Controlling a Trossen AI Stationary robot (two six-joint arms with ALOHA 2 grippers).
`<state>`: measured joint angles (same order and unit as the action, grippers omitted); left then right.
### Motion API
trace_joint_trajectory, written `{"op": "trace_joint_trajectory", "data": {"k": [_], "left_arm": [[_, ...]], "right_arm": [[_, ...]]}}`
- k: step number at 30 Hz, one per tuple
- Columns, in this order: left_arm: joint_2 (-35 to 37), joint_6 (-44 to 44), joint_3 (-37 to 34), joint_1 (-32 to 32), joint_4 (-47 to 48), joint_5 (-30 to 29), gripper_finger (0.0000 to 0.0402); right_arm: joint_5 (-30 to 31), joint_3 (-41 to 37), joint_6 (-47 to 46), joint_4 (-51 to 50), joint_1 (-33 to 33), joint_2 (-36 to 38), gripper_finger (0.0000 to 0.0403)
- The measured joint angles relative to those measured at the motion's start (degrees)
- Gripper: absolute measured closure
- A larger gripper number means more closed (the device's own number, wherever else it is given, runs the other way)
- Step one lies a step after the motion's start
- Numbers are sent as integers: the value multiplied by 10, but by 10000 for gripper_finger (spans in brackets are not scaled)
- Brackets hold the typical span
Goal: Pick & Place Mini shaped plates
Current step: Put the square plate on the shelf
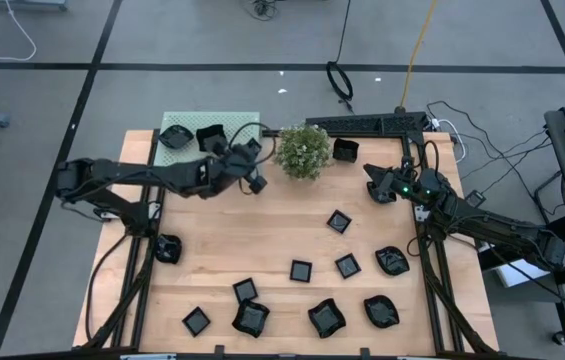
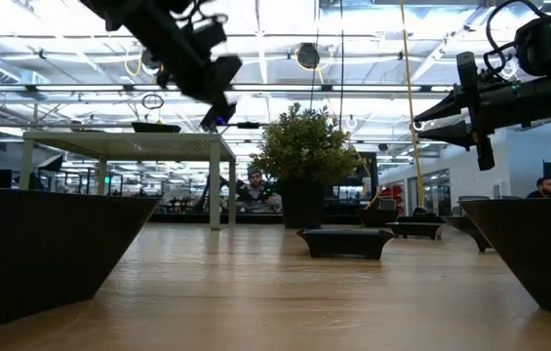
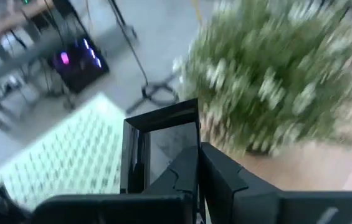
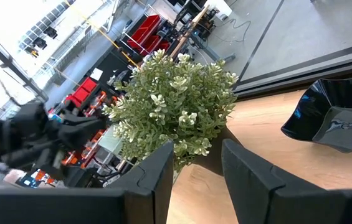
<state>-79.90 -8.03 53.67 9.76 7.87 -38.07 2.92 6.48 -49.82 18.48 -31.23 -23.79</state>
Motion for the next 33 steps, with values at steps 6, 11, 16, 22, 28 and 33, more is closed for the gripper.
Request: {"op": "trace_joint_trajectory", "data": {"k": [6, 11, 16, 22, 28, 33], "left_arm": [[0, -5, 0, 35, 32, 25, 396], [0, 30, 0, 64, 34, 29, 383], [0, 36, 0, 88, 33, 63, 396], [0, 36, 0, 96, 36, 93, 381], [0, 47, 0, 96, 40, 93, 384], [0, 44, 0, 95, 40, 91, 387]], "right_arm": [[0, 0, 0, 0, 0, 0, 280], [0, 0, 0, 0, 0, 0, 280], [0, 0, 0, 0, 0, 0, 280], [0, 0, 0, 0, 0, 0, 280], [0, 0, 0, 0, 0, 0, 280], [0, 0, 0, 0, 0, 0, 280]]}}
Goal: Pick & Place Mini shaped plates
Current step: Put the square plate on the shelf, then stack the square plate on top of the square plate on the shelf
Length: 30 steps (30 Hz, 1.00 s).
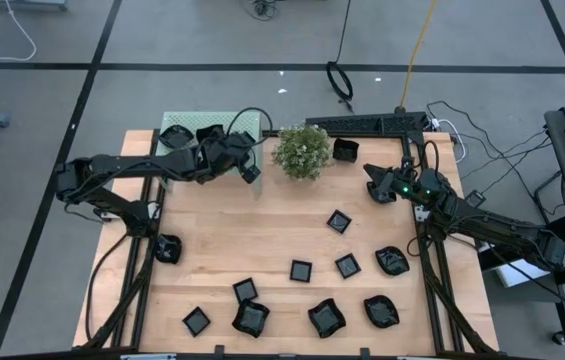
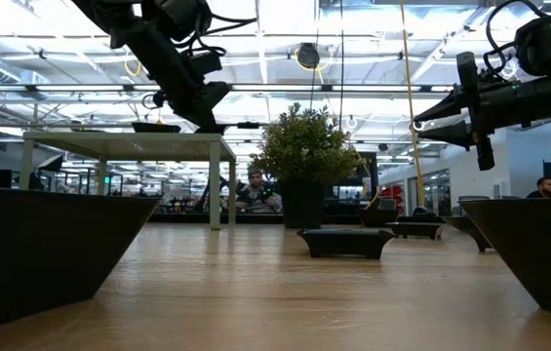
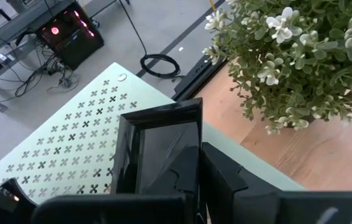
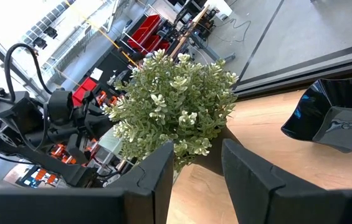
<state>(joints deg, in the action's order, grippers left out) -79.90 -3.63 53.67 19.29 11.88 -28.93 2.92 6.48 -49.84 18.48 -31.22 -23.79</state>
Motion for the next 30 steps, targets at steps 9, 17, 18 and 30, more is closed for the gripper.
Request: {"op": "trace_joint_trajectory", "data": {"k": [9, 17, 18, 30], "left_arm": [[0, -25, 0, 0, 0, 0, 337], [19, -11, 0, -21, -57, 5, 276], [25, 5, 0, -27, -69, 5, 269], [49, 1, 0, -142, -155, 37, 250]], "right_arm": [[0, 0, 0, 0, 0, 0, 280], [0, 0, 0, 0, 0, 0, 280], [0, 0, 0, 0, 0, 0, 280], [0, 0, 0, 0, 0, 0, 280]]}}
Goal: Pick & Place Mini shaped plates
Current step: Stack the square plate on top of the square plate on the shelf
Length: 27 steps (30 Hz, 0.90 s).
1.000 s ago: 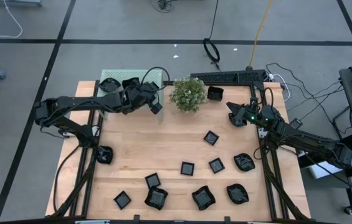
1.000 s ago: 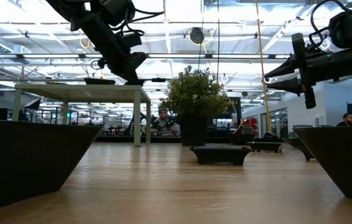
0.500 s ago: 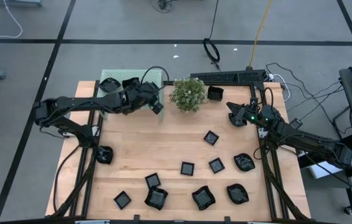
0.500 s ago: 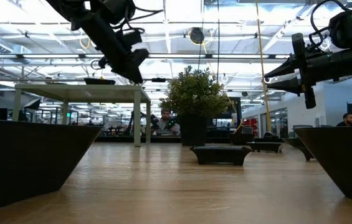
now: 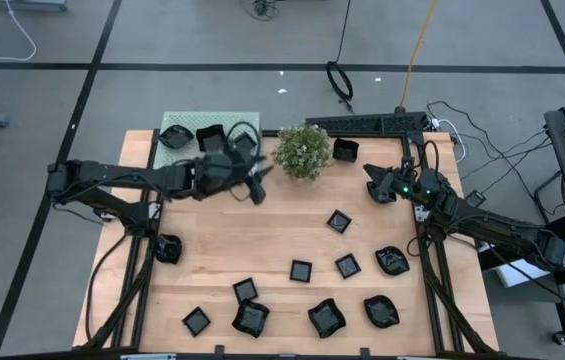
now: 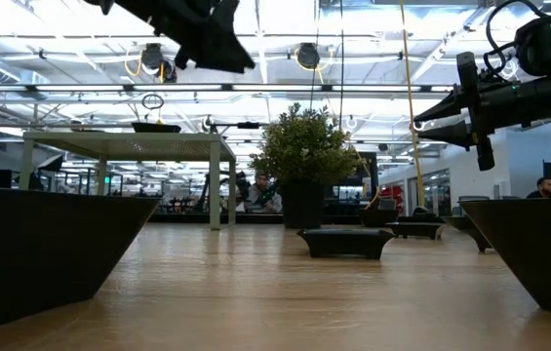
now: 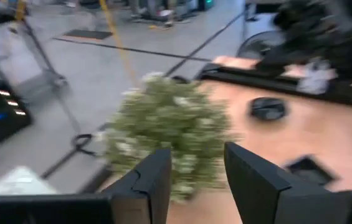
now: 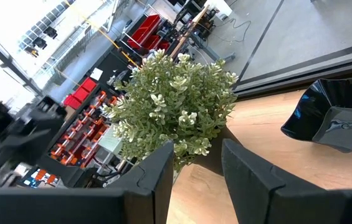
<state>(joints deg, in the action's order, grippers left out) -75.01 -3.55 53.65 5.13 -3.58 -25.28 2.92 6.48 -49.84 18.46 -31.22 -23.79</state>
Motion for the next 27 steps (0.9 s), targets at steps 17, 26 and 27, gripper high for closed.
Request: {"op": "trace_joint_trajectory", "data": {"k": [17, 26, 27], "left_arm": [[-8, -250, 14, -139, -35, -31, 250], [-97, -196, 173, -152, 72, -59, 250], [-111, -202, 193, -152, 98, -58, 250]], "right_arm": [[0, 0, 0, 0, 0, 0, 280], [0, 0, 0, 1, 0, 0, 280], [0, 0, 0, 1, 0, 0, 280]]}}
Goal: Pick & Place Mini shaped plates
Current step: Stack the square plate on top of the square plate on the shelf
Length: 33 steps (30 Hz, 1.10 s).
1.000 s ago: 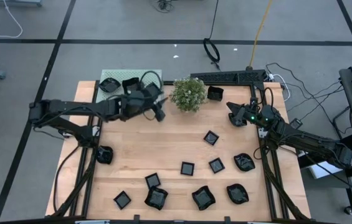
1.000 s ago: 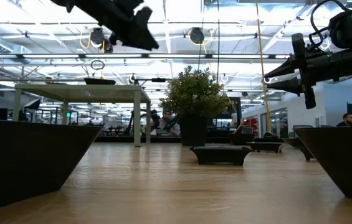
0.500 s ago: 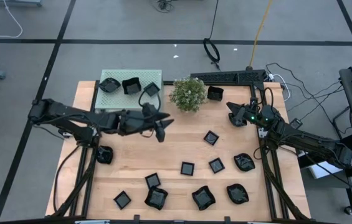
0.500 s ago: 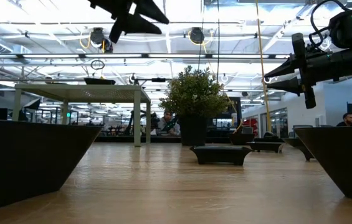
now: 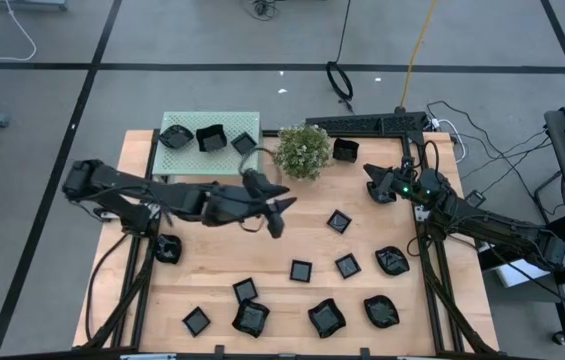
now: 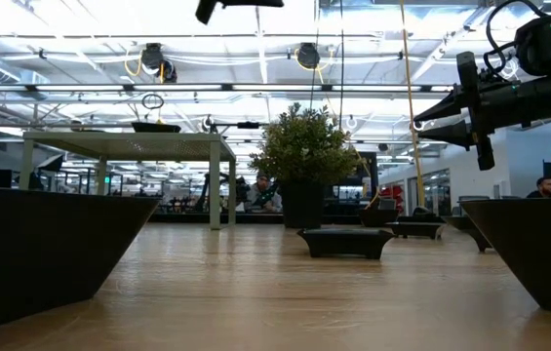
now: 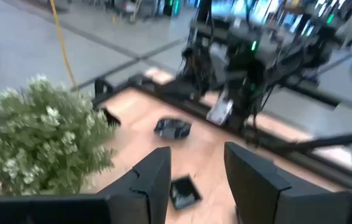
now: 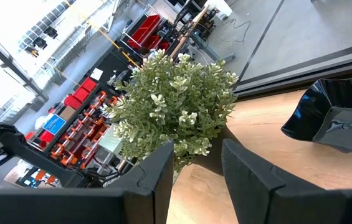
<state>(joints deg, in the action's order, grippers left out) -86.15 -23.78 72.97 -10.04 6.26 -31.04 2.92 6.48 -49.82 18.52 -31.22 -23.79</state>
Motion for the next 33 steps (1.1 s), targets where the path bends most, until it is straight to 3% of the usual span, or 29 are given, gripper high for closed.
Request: {"op": "trace_joint_trajectory", "data": {"k": [9, 18, 27, 33], "left_arm": [[-129, -98, 144, -6, 188, 104, 250], [-168, -200, 160, -63, 254, 189, 234], [-166, -251, 160, -162, 323, 171, 184], [-166, -286, 121, -205, 333, 141, 177]], "right_arm": [[0, 0, 0, 0, 0, 0, 280], [0, 0, 0, 0, 0, 0, 280], [0, 0, 0, 0, 0, 0, 280], [0, 0, 0, 0, 0, 0, 280]]}}
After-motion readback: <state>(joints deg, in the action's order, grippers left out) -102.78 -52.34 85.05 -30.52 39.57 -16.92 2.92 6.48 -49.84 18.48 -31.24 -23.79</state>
